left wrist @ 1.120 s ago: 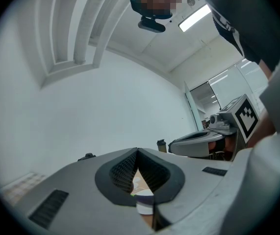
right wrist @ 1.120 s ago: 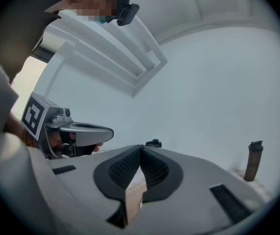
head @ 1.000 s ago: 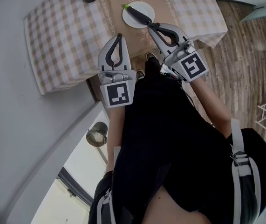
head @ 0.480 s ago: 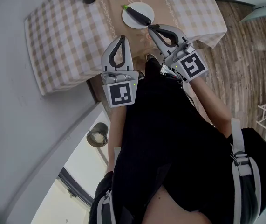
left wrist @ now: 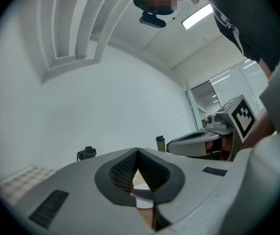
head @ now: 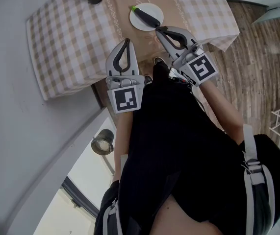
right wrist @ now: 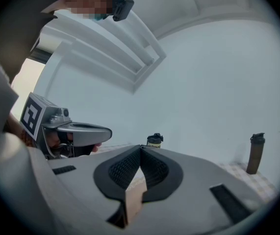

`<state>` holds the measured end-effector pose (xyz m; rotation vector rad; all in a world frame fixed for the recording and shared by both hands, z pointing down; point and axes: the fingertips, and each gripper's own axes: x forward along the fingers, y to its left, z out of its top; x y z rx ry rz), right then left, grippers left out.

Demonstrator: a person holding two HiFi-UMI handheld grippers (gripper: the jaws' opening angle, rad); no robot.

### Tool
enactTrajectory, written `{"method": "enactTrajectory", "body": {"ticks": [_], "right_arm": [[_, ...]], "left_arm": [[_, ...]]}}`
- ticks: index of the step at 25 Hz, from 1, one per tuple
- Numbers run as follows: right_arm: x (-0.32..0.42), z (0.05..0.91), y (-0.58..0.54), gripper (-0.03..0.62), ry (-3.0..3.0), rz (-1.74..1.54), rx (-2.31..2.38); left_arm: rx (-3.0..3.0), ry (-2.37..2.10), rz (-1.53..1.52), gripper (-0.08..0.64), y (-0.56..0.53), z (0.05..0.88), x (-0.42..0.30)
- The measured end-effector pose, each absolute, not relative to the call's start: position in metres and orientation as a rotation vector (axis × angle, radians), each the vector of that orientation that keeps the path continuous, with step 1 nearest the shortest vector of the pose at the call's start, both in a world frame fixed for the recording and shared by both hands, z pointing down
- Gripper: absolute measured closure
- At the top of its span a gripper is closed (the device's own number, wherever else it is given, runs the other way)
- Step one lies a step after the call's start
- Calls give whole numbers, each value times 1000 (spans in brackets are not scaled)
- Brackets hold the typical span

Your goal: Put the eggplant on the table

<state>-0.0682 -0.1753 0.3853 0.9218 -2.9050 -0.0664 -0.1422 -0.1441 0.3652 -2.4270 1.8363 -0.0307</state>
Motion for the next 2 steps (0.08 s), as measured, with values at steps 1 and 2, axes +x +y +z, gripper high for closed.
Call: {"method": "enactTrajectory", "body": {"ticks": [1,2], "right_arm": [[-68,385,-177,588,-2905,-63,920],[-69,386,-179,588,-2906,-59,918]], "left_arm": [[-2427,1840,-34,568,-146,365,-143],[-2427,1844,-37,568,-147,365,-144]]}}
